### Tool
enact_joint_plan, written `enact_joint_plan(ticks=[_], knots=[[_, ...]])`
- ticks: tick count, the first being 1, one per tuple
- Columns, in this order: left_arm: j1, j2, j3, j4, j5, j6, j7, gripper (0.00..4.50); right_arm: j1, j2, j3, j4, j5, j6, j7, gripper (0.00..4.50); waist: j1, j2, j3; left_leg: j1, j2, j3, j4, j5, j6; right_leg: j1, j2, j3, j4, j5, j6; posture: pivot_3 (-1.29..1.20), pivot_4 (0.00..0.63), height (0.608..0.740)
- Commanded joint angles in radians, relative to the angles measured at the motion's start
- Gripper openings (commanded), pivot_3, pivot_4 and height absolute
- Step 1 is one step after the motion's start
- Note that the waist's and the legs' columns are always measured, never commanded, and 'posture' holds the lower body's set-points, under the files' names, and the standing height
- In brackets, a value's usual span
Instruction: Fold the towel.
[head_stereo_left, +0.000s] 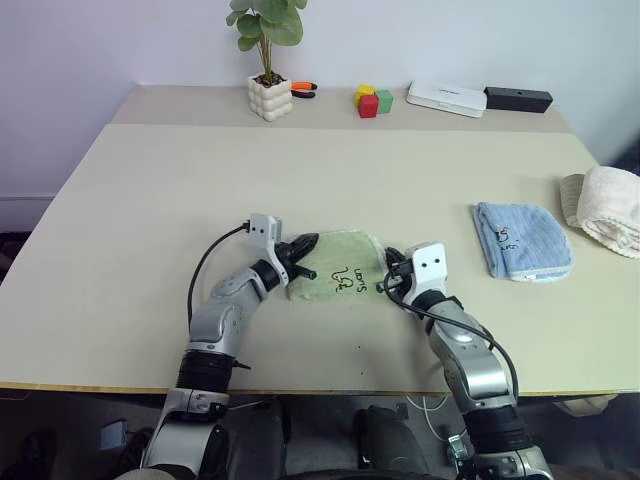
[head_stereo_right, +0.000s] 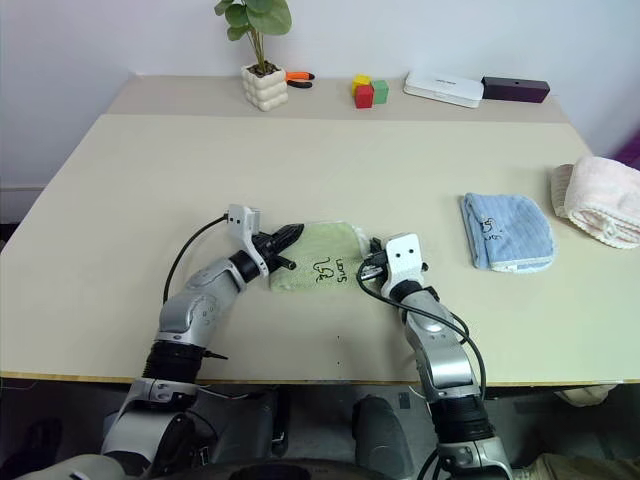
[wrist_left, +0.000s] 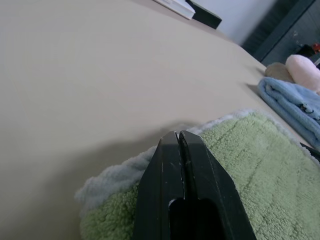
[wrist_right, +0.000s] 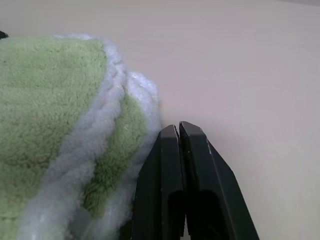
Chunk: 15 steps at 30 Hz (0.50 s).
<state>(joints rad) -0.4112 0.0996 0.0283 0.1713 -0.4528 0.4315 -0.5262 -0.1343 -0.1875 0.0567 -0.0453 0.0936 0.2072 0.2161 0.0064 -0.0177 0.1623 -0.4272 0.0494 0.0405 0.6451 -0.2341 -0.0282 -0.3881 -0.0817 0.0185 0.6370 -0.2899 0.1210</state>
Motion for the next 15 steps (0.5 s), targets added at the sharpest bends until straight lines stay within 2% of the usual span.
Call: enact_joint_plan(ticks=[1,3,5,7,10,15], knots=[[-0.033,0.001,0.026,-0.095,-0.067,0.039,-0.025,0.25,-0.047,-0.008,-0.039,-0.024,0.019,-0.005,0.01,0.01,0.0,0.0,0.0,0.0,0.0,0.0,0.0,0.0,0.0,0.0,0.0,0.0,0.0,0.0,0.0,0.0,0.15,0.74],[-0.037,0.002,0.031,-0.127,-0.097,0.073,-0.03,0.83,-0.066,-0.014,-0.055,-0.024,0.035,-0.002,0.027,0.0,0.001,0.0,0.0,0.0,0.0,0.0,0.0,0.0,0.0,0.0,0.0,0.0,0.0,0.0,0.0,0.0,0.15,0.74],[-0.039,0.005,0.043,-0.164,-0.122,0.085,-0.038,1.85,-0.091,-0.018,-0.076,-0.04,0.056,0.005,0.039,0.0,0.0,0.0,0.0,0.0,0.0,0.0,0.0,0.0,0.0,0.0,0.0,0.0,0.0,0.0,0.0,0.0,0.15,0.74],[-0.044,0.021,0.058,-0.188,-0.139,0.1,-0.038,2.81,-0.118,-0.026,-0.11,-0.074,0.14,0.019,0.102,0.0,-0.001,0.0,0.0,0.0,0.0,0.0,0.0,0.0,0.0,0.0,0.0,0.0,0.0,0.0,0.0,0.0,0.15,0.74],[-0.05,0.064,0.085,-0.225,-0.195,0.14,-0.075,4.41,-0.147,-0.074,-0.147,-0.121,0.229,0.022,0.201,0.91,-0.002,0.0,0.0,0.0,0.0,0.0,0.0,0.0,0.0,-0.001,0.0,0.0,0.0,0.0,0.0,0.0,0.15,0.74],[-0.056,0.152,0.129,-0.235,-0.224,0.161,-0.1,4.5,-0.162,-0.145,-0.174,-0.201,0.366,0.051,0.353,3.41,-0.002,0.0,0.0,0.0,0.0,0.0,0.0,0.0,0.0,-0.001,0.0,0.0,0.001,0.0,0.0,0.0,0.15,0.74]])
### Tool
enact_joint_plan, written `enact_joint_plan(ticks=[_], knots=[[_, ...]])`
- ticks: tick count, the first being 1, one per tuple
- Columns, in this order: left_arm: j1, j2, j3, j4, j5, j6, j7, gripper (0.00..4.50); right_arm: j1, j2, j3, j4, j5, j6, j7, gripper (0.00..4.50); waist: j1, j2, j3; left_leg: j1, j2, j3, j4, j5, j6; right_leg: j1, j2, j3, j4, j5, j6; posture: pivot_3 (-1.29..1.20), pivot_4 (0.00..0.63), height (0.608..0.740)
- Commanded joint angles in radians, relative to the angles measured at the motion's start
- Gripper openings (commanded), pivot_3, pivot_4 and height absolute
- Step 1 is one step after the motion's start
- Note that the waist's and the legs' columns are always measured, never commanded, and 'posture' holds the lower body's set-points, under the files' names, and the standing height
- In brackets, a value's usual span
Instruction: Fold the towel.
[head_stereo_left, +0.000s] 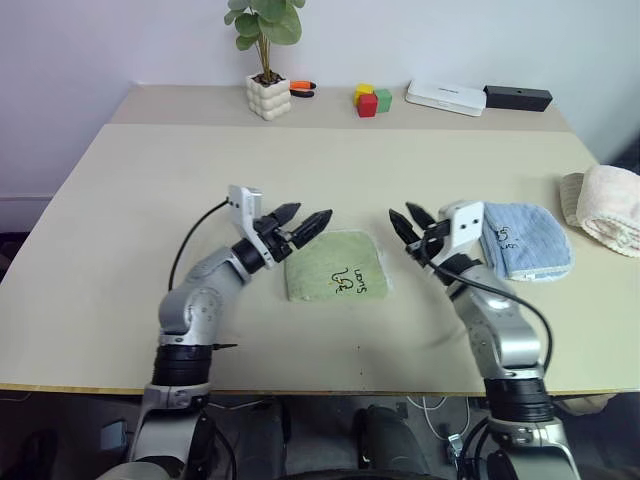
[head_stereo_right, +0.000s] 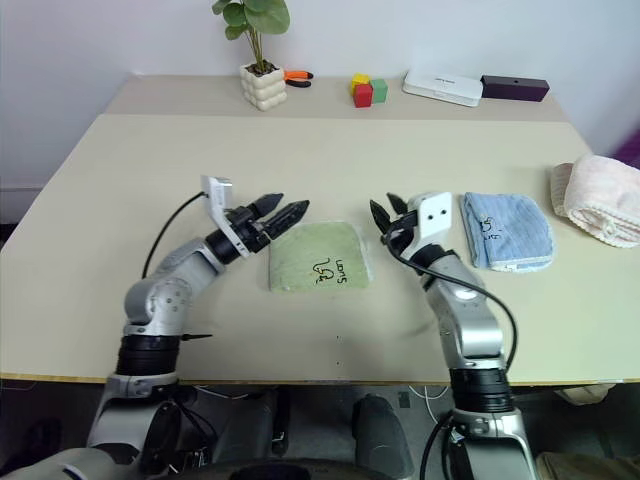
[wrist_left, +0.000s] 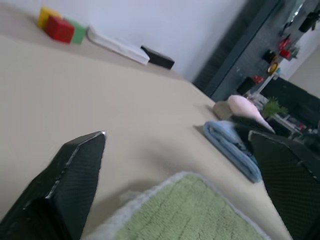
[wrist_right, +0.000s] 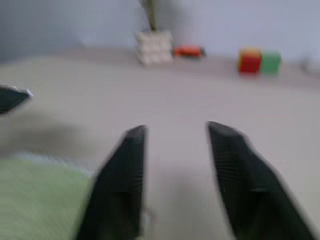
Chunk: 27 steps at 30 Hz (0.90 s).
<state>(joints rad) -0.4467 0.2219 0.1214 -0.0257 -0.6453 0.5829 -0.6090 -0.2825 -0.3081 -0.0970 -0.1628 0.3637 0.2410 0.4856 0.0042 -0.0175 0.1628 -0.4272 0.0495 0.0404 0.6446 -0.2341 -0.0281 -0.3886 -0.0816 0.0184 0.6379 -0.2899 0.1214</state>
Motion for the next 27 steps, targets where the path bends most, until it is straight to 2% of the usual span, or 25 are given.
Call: enact_joint_plan(ticks=[1,2,3,9,12,17,22,24,27], knots=[[-0.016,0.059,0.048,-0.032,-0.029,0.011,-0.028,4.5,-0.007,-0.055,-0.019,-0.1,0.112,0.021,0.128,3.93,0.0,0.0,0.0,0.0,0.0,0.0,0.0,0.0,0.0,0.0,0.0,0.0,0.0,0.0,0.0,0.0,0.15,0.74],[-0.011,0.084,0.061,-0.03,-0.036,0.018,-0.04,4.5,0.001,-0.081,-0.019,-0.112,0.127,0.028,0.166,4.45,0.001,0.0,0.0,0.0,0.0,0.0,0.0,0.0,0.0,0.0,0.0,0.0,0.0,0.0,0.0,0.0,0.15,0.74],[-0.007,0.108,0.08,-0.03,-0.062,0.05,-0.043,4.5,0.011,-0.107,-0.021,-0.125,0.152,0.039,0.207,4.49,0.001,0.0,0.0,0.0,0.0,0.0,0.0,0.0,0.0,0.0,0.0,0.0,0.0,0.0,0.0,0.0,0.15,0.74],[0.029,0.228,0.183,-0.028,-0.253,0.29,-0.068,4.5,0.07,-0.244,-0.034,-0.176,0.25,0.086,0.389,4.49,0.0,0.0,0.001,0.0,0.0,0.0,0.0,0.0,0.0,0.0,0.0,0.0,0.0,0.0,0.0,0.0,0.15,0.74],[0.037,0.285,0.268,0.073,-0.384,0.504,-0.037,4.5,0.087,-0.321,-0.052,-0.186,0.273,0.082,0.483,4.49,0.0,0.0,0.001,0.0,0.0,0.0,0.0,0.0,0.0,0.0,0.0,0.0,0.0,0.0,0.0,0.0,0.15,0.74],[0.091,0.374,0.18,0.069,-0.347,0.618,-0.075,4.5,0.094,-0.369,-0.038,-0.136,0.2,0.007,0.54,4.49,0.0,-0.001,0.001,0.0,0.0,0.0,0.0,0.0,0.0,-0.001,0.0,0.0,0.001,0.0,0.0,0.0,0.15,0.74],[0.099,0.365,0.174,0.078,-0.403,0.721,-0.093,4.5,0.089,-0.353,-0.037,-0.114,0.184,-0.003,0.53,4.49,0.007,-0.001,0.001,0.0,0.0,0.0,0.001,0.0,0.0,0.0,0.0,0.0,0.001,0.0,-0.001,0.0,0.15,0.74],[0.107,0.346,0.118,0.074,-0.367,0.715,-0.099,4.5,0.094,-0.346,-0.025,-0.121,0.172,-0.011,0.525,4.49,0.006,-0.001,0.001,0.0,0.0,0.0,0.0,0.0,0.0,-0.001,0.0,0.0,0.001,0.0,-0.001,0.0,0.15,0.74],[0.084,0.315,0.102,0.116,-0.365,0.738,-0.088,4.5,0.098,-0.342,-0.023,-0.127,0.161,-0.013,0.518,4.49,0.008,0.0,0.001,0.0,0.0,0.0,0.0,0.0,0.0,0.0,0.0,0.0,0.001,0.0,-0.001,0.0,0.15,0.74]])
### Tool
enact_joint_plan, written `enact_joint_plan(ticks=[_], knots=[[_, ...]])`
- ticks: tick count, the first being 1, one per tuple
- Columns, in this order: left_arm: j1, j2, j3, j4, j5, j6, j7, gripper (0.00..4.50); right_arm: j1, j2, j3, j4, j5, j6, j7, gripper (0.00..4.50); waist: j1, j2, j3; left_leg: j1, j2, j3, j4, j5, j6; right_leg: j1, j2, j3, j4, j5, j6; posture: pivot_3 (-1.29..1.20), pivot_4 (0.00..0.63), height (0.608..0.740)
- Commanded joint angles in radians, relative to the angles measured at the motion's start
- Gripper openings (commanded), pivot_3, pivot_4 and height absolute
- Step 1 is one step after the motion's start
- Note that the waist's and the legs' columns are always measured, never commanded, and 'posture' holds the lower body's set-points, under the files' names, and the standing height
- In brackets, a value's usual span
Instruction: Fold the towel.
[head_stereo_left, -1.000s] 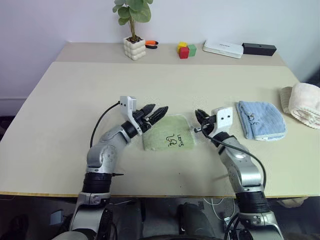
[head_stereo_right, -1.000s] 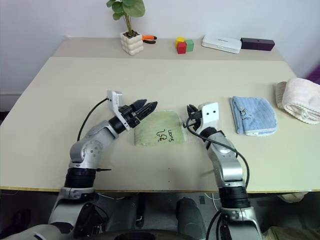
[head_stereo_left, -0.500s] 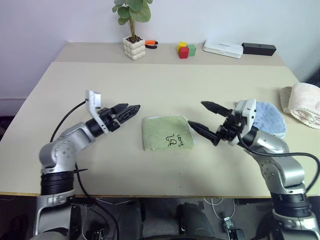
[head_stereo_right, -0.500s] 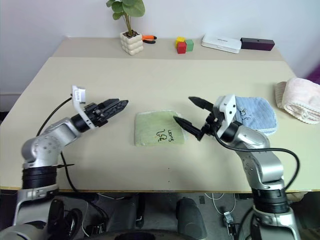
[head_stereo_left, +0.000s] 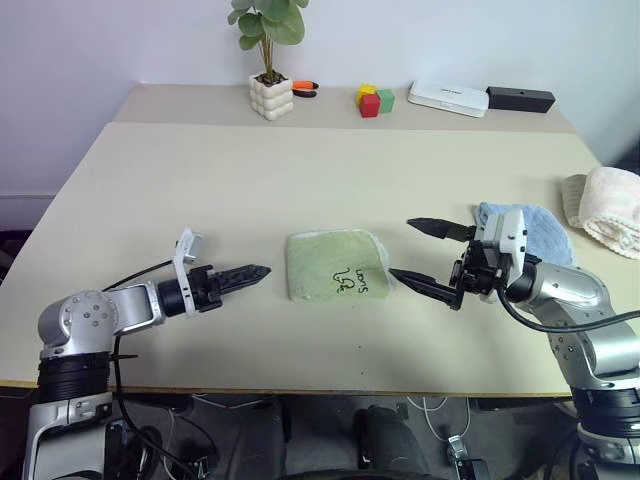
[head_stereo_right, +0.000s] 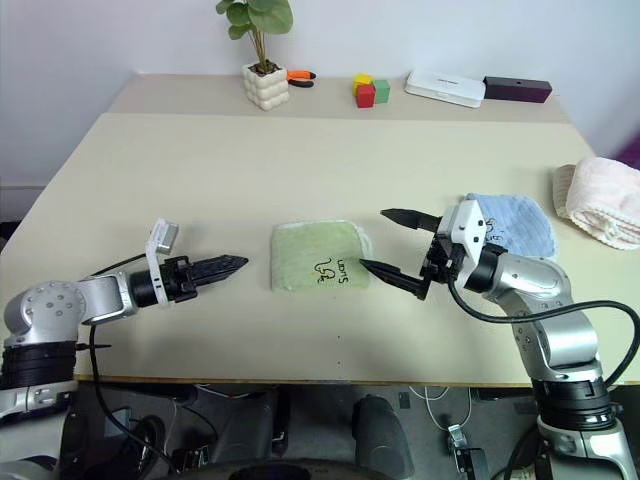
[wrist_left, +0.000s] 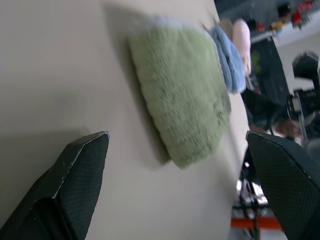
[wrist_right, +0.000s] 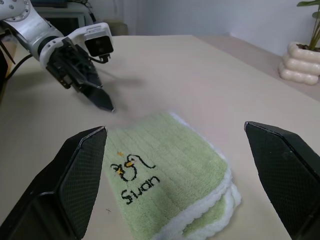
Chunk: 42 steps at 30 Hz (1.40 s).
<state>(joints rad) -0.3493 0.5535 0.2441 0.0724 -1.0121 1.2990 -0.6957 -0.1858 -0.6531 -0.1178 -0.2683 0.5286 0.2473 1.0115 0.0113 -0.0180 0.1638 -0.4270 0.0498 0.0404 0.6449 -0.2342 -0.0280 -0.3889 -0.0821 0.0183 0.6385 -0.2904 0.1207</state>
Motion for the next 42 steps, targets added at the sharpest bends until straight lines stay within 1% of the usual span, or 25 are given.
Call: enact_joint_plan(ticks=[1,5,7,10,12,16,18,20,21,23,25,28,29,31,35,40,42], knots=[[-0.021,-0.026,-0.023,0.027,0.009,0.019,0.003,4.5,0.003,0.003,-0.003,-0.024,-0.005,-0.018,-0.009,4.49,0.001,0.0,0.0,0.0,0.0,0.0,0.0,0.0,0.0,0.0,0.0,0.0,0.0,0.0,0.0,0.0,0.15,0.74],[-0.047,-0.076,-0.029,0.065,0.006,0.034,0.006,4.5,0.013,0.002,-0.001,-0.03,-0.015,-0.018,-0.017,4.49,0.002,0.0,0.0,0.0,0.0,0.0,0.001,0.0,0.0,0.001,0.0,0.0,0.0,0.0,0.0,0.0,0.15,0.74],[-0.058,-0.13,-0.041,0.094,0.015,0.039,0.03,4.5,0.02,0.004,0.002,-0.035,-0.021,-0.021,-0.026,4.49,0.002,0.001,0.0,0.0,0.0,0.0,0.001,0.0,0.0,0.0,0.0,0.0,0.0,0.0,0.0,0.0,0.15,0.74],[-0.064,-0.172,-0.054,0.107,0.032,0.033,0.044,4.5,0.023,0.005,0.004,-0.042,-0.021,-0.019,-0.035,4.49,0.002,0.001,0.0,0.0,0.0,0.0,0.001,0.0,0.0,0.001,0.0,0.0,0.0,0.0,0.0,0.0,0.15,0.74],[-0.08,-0.207,-0.042,0.147,0.039,0.043,0.07,4.5,0.025,0.007,0.006,-0.049,-0.022,-0.018,-0.04,4.49,0.003,0.001,-0.001,0.0,-0.001,0.0,0.001,0.0,0.0,0.001,0.0,0.0,0.0,0.0,0.0,0.0,0.15,0.74],[-0.099,-0.242,-0.065,0.195,0.077,0.026,0.077,4.5,0.022,0.009,0.01,-0.05,-0.028,-0.018,-0.051,4.49,0.004,0.001,-0.001,0.001,-0.001,-0.001,0.001,0.0,0.0,0.002,0.0,0.0,0.0,0.0,0.0,0.0,0.15,0.74],[-0.129,-0.269,-0.056,0.24,0.083,0.027,0.092,4.5,0.02,0.011,0.011,-0.048,-0.03,-0.019,-0.053,4.49,0.006,0.002,-0.001,0.001,-0.001,-0.001,0.002,0.0,0.0,0.003,0.0,0.0,0.0,0.0,0.0,0.0,0.15,0.74],[-0.151,-0.286,-0.056,0.26,0.083,0.035,0.089,3.97,0.019,0.013,0.013,-0.046,-0.033,-0.021,-0.055,4.5,0.007,0.002,-0.002,0.001,-0.002,-0.003,0.002,0.0,0.0,0.005,0.0,0.0,-0.001,0.0,-0.001,0.0,0.15,0.74],[-0.158,-0.291,-0.057,0.264,0.086,0.038,0.088,3.63,0.018,0.013,0.014,-0.045,-0.033,-0.021,-0.056,4.5,0.006,0.002,-0.002,0.001,-0.002,-0.003,0.002,0.0,0.0,0.006,0.0,-0.001,-0.002,0.0,-0.001,0.0,0.15,0.74],[-0.172,-0.305,-0.054,0.282,0.095,0.047,0.093,2.68,0.017,0.012,0.016,-0.043,-0.035,-0.022,-0.06,4.5,0.003,0.002,-0.002,0.001,-0.003,-0.003,0.002,0.0,0.0,0.006,0.0,0.0,-0.003,0.0,-0.001,0.0,0.15,0.74],[-0.18,-0.315,-0.056,0.284,0.1,0.059,0.092,1.59,0.017,0.012,0.016,-0.044,-0.037,-0.023,-0.064,4.5,0.005,0.003,-0.002,0.001,-0.003,-0.004,0.002,0.0,0.0,0.006,0.0,0.0,-0.003,0.0,0.0,0.0,0.15,0.74],[-0.184,-0.315,-0.059,0.28,0.107,0.077,0.09,0.17,0.019,0.01,0.015,-0.046,-0.038,-0.023,-0.068,4.5,0.006,0.005,-0.003,0.002,-0.003,-0.005,0.002,0.0,0.0,0.009,0.0,-0.002,-0.004,0.0,-0.001,0.0,0.15,0.74],[-0.185,-0.315,-0.058,0.279,0.111,0.078,0.091,0.04,0.02,0.01,0.014,-0.047,-0.039,-0.023,-0.069,4.5,0.006,0.006,-0.004,0.004,-0.003,-0.005,0.002,0.0,0.0,0.01,0.0,-0.002,-0.004,0.0,-0.001,0.0,0.15,0.74],[-0.193,-0.318,-0.044,0.292,0.12,0.074,0.099,0.04,0.021,0.01,0.014,-0.049,-0.039,-0.022,-0.071,4.5,0.003,0.006,-0.004,0.007,-0.003,-0.006,0.002,0.0,0.0,0.014,0.0,-0.002,-0.005,-0.002,-0.003,0.0,0.15,0.74],[-0.204,-0.328,-0.018,0.312,0.129,0.054,0.119,0.04,0.019,0.011,0.015,-0.049,-0.04,-0.022,-0.074,4.5,0.004,0.007,-0.004,0.007,-0.003,-0.007,0.002,0.0,0.0,0.015,0.0,-0.003,-0.006,-0.002,-0.004,0.0,0.15,0.74],[-0.216,-0.344,0.055,0.336,0.173,-0.102,0.197,0.04,0.014,0.012,0.021,-0.04,-0.044,-0.025,-0.075,4.5,0.004,0.007,-0.004,0.008,-0.003,-0.008,0.002,0.0,0.0,0.017,0.0,-0.003,-0.006,-0.002,-0.004,0.0,0.15,0.74],[-0.222,-0.334,0.09,0.347,0.176,-0.168,0.215,0.04,0.012,0.01,0.019,-0.036,-0.044,-0.024,-0.075,4.5,0.0,0.007,-0.004,0.009,-0.003,-0.008,0.002,0.0,0.0,0.017,0.0,-0.003,-0.006,-0.002,-0.004,0.0,0.15,0.74]])
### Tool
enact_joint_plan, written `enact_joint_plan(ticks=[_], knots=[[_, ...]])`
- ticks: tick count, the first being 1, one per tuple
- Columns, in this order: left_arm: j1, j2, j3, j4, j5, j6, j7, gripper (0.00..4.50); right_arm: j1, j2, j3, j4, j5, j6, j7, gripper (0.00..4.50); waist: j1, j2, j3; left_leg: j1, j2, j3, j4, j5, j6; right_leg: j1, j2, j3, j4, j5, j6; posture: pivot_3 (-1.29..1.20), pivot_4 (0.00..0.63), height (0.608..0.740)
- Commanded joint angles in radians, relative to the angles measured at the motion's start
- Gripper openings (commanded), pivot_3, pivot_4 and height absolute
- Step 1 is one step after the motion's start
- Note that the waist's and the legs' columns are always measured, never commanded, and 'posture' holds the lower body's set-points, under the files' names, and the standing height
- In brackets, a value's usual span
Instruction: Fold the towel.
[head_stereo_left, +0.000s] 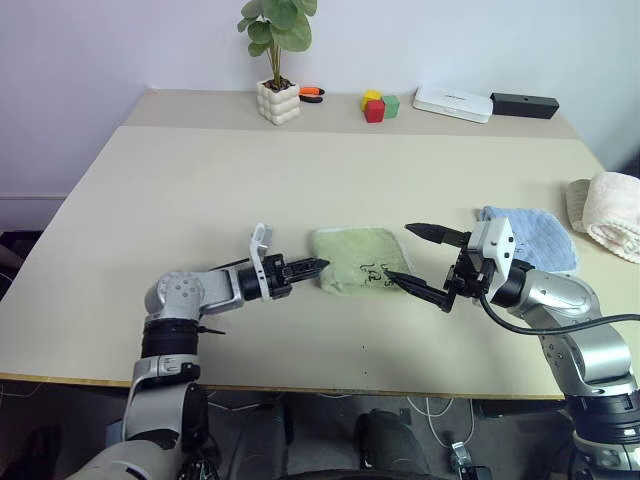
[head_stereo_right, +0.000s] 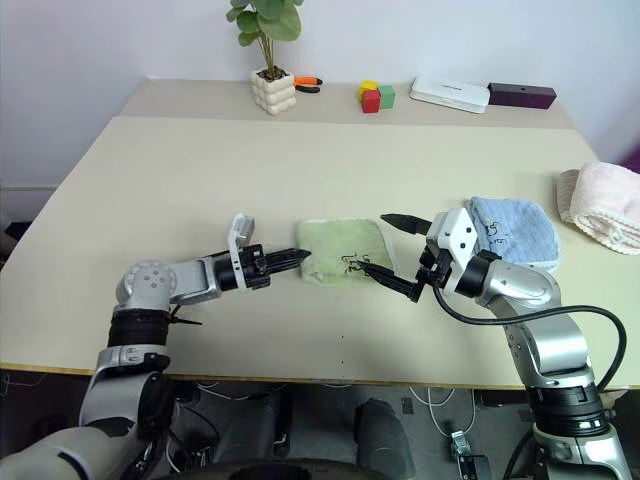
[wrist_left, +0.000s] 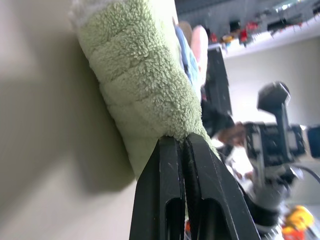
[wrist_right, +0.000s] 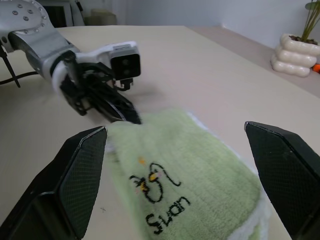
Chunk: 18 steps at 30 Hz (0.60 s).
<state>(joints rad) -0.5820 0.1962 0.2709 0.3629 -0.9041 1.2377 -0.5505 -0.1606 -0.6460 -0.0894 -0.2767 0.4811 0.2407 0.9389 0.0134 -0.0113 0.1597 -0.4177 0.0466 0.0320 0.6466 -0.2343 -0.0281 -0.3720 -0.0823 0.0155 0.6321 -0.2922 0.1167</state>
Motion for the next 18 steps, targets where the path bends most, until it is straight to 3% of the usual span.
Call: enact_joint_plan(ticks=[1,11,15,18], knots=[[0.006,0.029,0.092,0.064,0.064,-0.141,0.088,0.04,-0.015,0.001,-0.016,-0.023,0.009,-0.015,0.0,4.5,-0.003,0.0,0.0,0.0,0.0,0.0,0.0,0.0,0.0,0.0,0.0,0.0,0.0,0.0,0.0,0.0,0.15,0.74],[0.068,0.14,0.214,0.043,0.075,-0.35,0.13,0.04,-0.052,-0.009,-0.028,0.04,0.023,-0.013,0.034,4.5,-0.034,0.0,0.0,0.009,0.001,0.004,-0.015,0.0,0.0,-0.002,0.002,0.004,0.0,0.001,0.003,0.0,0.15,0.74],[0.07,0.184,0.326,0.045,0.054,-0.453,0.202,0.04,-0.072,-0.003,-0.013,0.059,0.022,-0.013,0.053,4.5,-0.034,-0.002,0.001,0.009,0.002,0.004,-0.017,0.0,0.0,-0.003,0.004,0.004,0.0,0.001,0.003,0.0,0.15,0.74],[0.11,0.178,0.418,-0.053,0.03,-0.532,0.287,0.04,-0.078,-0.01,-0.036,0.059,0.066,0.023,0.069,4.5,-0.028,-0.005,0.003,0.008,0.002,0.004,-0.017,0.0,0.0,-0.004,0.003,0.004,-0.001,0.001,0.003,0.0,0.15,0.74]])
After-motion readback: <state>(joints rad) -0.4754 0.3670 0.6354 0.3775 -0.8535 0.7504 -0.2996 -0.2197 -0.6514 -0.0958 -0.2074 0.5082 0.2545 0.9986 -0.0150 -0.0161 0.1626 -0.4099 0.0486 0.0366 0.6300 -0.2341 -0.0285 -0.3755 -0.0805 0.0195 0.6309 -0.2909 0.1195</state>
